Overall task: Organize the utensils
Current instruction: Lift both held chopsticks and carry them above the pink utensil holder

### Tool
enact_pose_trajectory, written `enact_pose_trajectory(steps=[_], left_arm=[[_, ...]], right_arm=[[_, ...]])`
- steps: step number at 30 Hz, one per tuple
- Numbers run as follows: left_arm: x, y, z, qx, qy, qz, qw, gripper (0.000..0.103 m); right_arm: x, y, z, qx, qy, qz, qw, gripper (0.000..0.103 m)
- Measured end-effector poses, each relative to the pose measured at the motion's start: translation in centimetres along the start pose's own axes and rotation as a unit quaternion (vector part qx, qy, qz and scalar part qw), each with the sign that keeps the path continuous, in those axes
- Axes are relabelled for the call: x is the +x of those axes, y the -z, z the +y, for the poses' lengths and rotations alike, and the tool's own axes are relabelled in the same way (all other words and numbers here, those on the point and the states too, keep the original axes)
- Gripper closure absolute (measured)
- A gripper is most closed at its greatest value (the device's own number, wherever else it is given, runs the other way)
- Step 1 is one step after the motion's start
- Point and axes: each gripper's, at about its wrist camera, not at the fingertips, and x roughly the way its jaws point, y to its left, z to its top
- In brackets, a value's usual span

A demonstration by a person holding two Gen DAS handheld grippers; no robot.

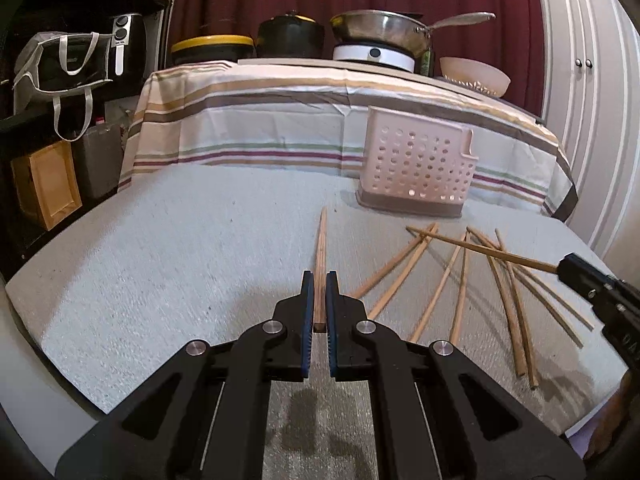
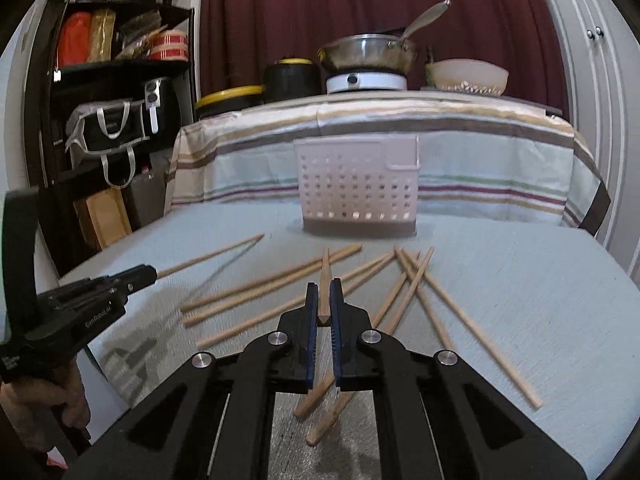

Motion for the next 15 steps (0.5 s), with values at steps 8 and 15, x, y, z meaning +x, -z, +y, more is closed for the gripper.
enact_pose_trajectory(steps=[8,15], left_arm=[[-1.1,-1.9,0.1,0.002,-0.004,-0.026,0.9997,0.097],[-1.7,-4.8,0.5,0.004,-0.007,-0.055,0.9984,0.097]], right_arm=[[-1.7,-2.4,-0.3,0.001,0.003,-0.037,0.999,0.096],[-2.1,-4.6,-0.4,-0.003,0.001,-0.056,0.998,0.096]])
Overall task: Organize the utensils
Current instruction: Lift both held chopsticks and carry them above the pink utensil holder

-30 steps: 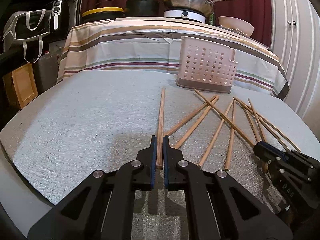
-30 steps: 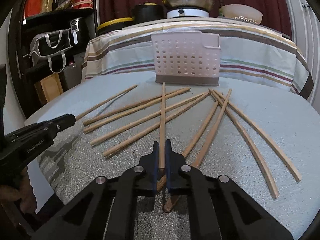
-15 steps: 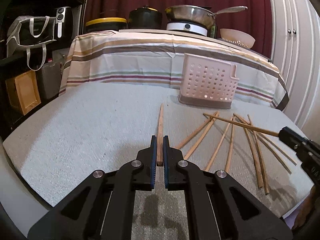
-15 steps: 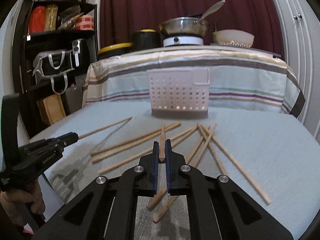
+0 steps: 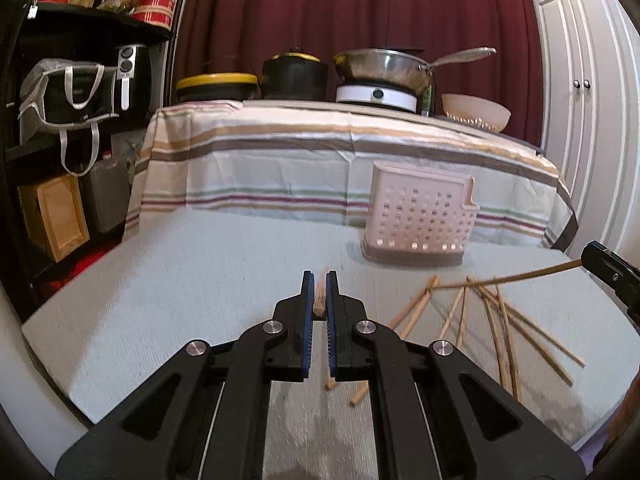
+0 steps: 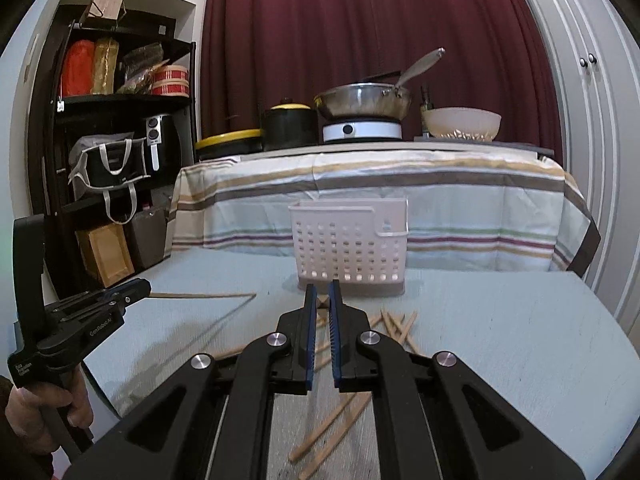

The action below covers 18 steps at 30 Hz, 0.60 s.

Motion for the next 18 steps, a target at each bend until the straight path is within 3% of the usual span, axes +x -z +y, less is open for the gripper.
enact_pose_trajectory(steps=[10,18], left_arm=[[2.1,-4.7,1.0,0.004,0.001,-0.001,1.0000,0.097],[3.4,-6.7,1.6,0.006,0.003,0.001,1.0000,0.097]], right_arm=[[2.9,-3.8,-0.6,0.001,-0.007,-0.008,1.000,0.096],[4.8,-5.5,-0.7,0.004,-0.007,-0.010,1.000,0.096]])
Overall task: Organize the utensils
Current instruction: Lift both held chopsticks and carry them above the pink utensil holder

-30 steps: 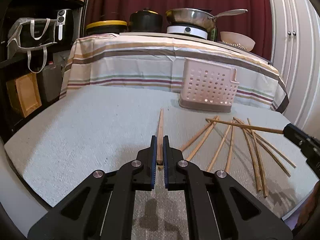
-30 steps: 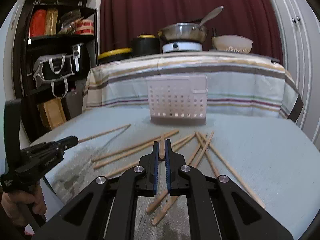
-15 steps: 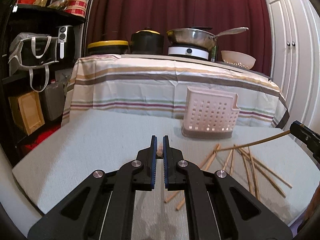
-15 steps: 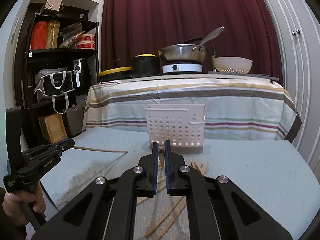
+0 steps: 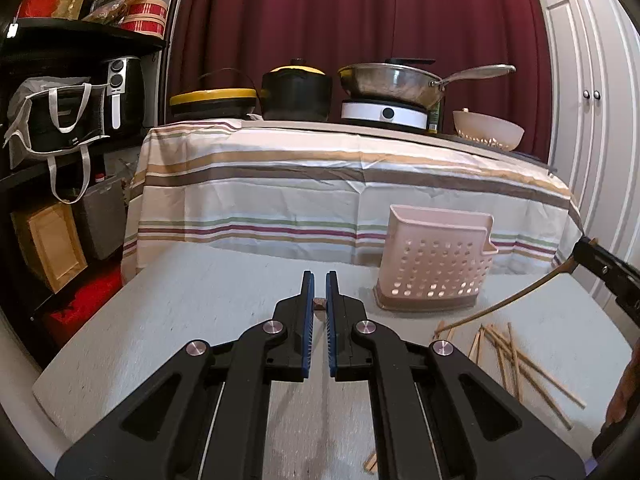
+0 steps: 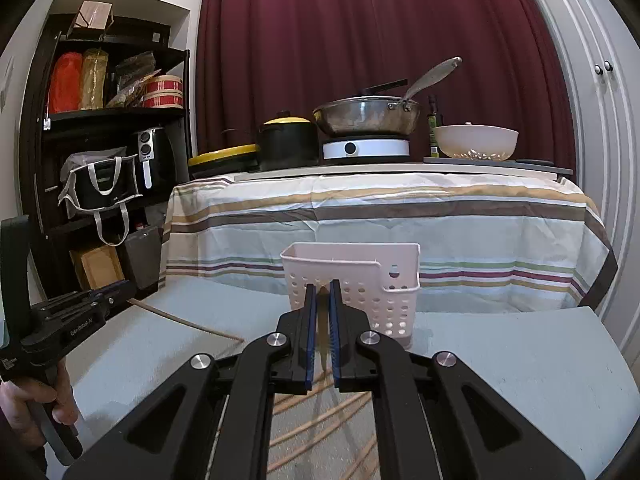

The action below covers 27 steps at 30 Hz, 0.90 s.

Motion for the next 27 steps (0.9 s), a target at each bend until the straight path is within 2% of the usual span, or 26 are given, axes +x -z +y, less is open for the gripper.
enact_pose_trajectory(steps=[8,15,27], left_arm=[[-0.2,-2.4,-0.3,0.010,0.004,-0.022,0.9997,0.097],[0.2,-3.7,-0.2,0.002,0.015,-0.018,0.9997,0.097],[-0.1,-9.8,-1.8,0.011,0.063,-0.046,0.9969,0.097]], right_arm=[[-0.2,-2.1,-0.8,0.003,0.006,-0.021,1.000,0.096],[-0.1,-3.0,-2.1,0.023,0.002,-0.025,0.999,0.096],[-0.7,-6.5,-4.1,0.034,-0.002,-0.051,0.998,0.096]])
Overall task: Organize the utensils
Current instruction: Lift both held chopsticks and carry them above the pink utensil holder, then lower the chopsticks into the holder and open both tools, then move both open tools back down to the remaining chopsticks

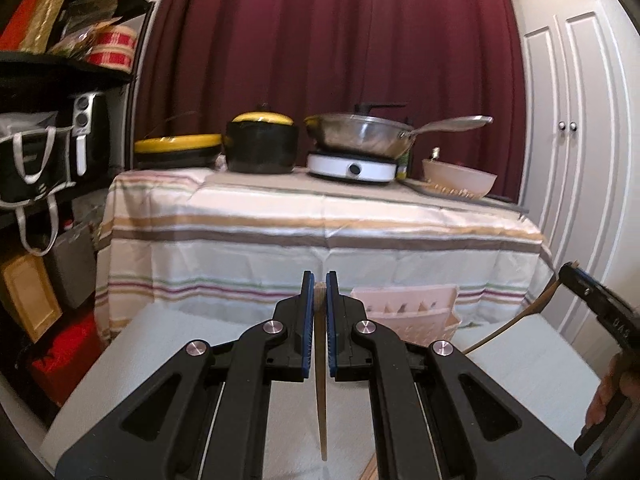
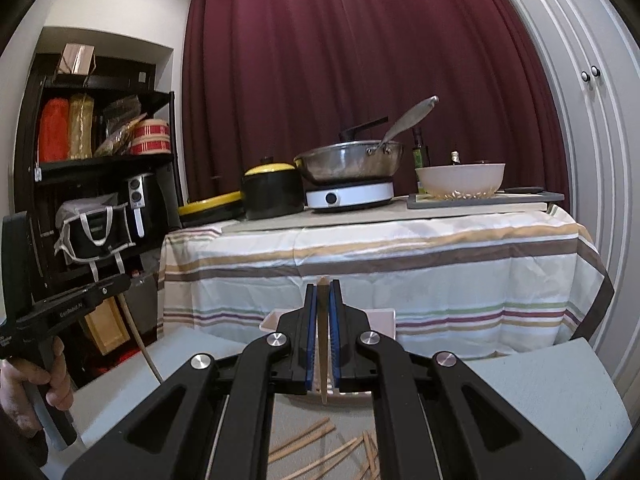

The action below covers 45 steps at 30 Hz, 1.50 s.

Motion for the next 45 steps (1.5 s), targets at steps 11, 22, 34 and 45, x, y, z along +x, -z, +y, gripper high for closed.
enact_pose_trajectory(steps=[11,22,34,45], left_arm=[[0.3,-8.0,-2.8,0.022,0.027,-0.080,0.9962,0.097],[4.8,-13.1,-6.2,0.029,0.040,-0.135,0.9897,0.097],[13.6,-6.1,-7.4,0.038,0.032,-0.062,0.9969,0.097],[14.1,-2.6,-6.1,0.023,0.041,-0.023,0.9986,0.029]], right_arm=[[0.3,-5.7,-1.0,-0.010,-0.005,-0.045,0.999,0.096],[4.9,-7.1,-3.7,-0.014,0.014,-0.010,1.000,0.096],[11.3,-1.9,-6.0,0.011,0.015,0.090,0.996,0.096],[9.2,-0.5,-6.7,0.020,0.038,0.084,0.996,0.040]])
